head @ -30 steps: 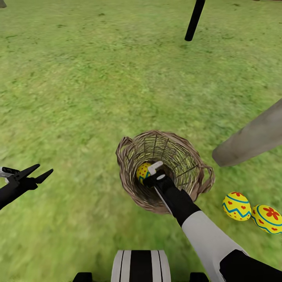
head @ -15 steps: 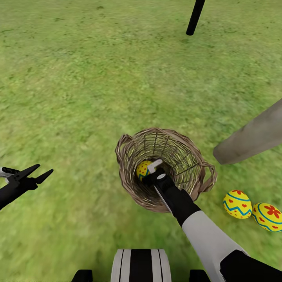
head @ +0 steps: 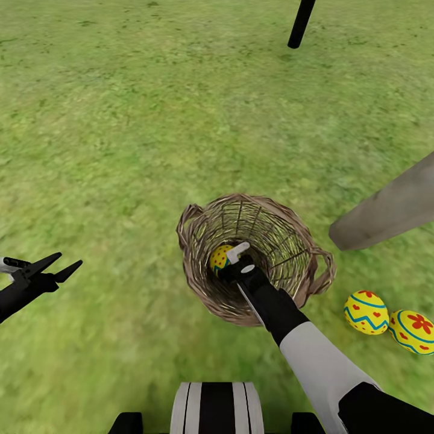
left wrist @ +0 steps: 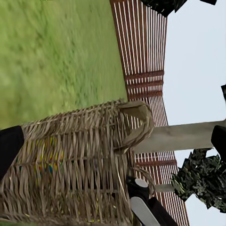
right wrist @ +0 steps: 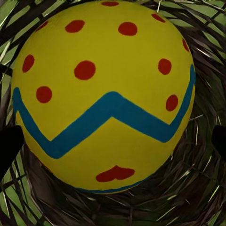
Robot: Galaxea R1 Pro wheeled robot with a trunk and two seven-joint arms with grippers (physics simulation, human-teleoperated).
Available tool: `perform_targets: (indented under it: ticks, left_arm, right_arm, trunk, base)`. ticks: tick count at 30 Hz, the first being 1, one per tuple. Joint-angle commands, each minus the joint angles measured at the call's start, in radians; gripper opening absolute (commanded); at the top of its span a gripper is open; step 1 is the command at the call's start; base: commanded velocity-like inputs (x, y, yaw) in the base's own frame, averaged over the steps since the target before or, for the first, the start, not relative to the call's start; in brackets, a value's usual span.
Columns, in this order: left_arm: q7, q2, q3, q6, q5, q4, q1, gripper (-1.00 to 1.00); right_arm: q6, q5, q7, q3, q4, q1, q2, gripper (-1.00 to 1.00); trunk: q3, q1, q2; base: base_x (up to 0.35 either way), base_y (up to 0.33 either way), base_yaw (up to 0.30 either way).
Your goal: Take the three Easter eggs out of the wicker basket on the lawn in the garden, then place them on the lawn next to a single tree (choose any tree) so that all three eggs are next to the same tree and none are left in the basket.
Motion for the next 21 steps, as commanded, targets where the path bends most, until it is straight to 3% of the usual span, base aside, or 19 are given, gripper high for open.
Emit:
perform_targets:
  ticks: [1, 7, 12, 18, 21]
  left_arm:
    - [-0.004, -0.002, 0.001, 0.011, -0.001, 0.0, 0.0, 1.0]
    - [-0.004, -0.009, 0.004, 0.009, 0.003, 0.0, 0.0, 1.0]
    - [-0.004, -0.01, 0.004, 0.007, 0.003, 0.0, 0.0, 1.0]
    - [-0.004, -0.01, 0.004, -0.008, 0.003, 0.0, 0.0, 1.0]
    - [-0.004, -0.01, 0.004, -0.009, 0.002, 0.0, 0.0, 1.0]
  right_arm:
    - [0.006, 0.008, 0.001, 0.002, -0.001, -0.001, -0.001, 1.0]
    - [0.006, 0.008, 0.001, 0.003, 0.0, -0.001, -0.001, 1.0]
    - [0.006, 0.008, 0.0, 0.034, -0.001, -0.001, -0.002, 1.0]
    - [0.006, 0.007, 0.0, 0.043, 0.002, -0.001, -0.002, 1.0]
    - [0.006, 0.007, -0.001, 0.043, 0.007, -0.001, -0.002, 1.0]
  trunk:
    - [-0.001, 0.0, 0.0]
    - [-0.001, 0.0, 0.0]
    - [-0.001, 0.0, 0.0]
    - [-0.001, 0.0, 0.0]
    - [-0.012, 0.001, -0.001]
  base:
    - [0.0, 0.0, 0.0]
    - [0.057, 0.054, 0.0]
    - [0.072, 0.068, 0.0]
    - [0.005, 0.004, 0.0]
    - [0.0, 0.0, 0.0]
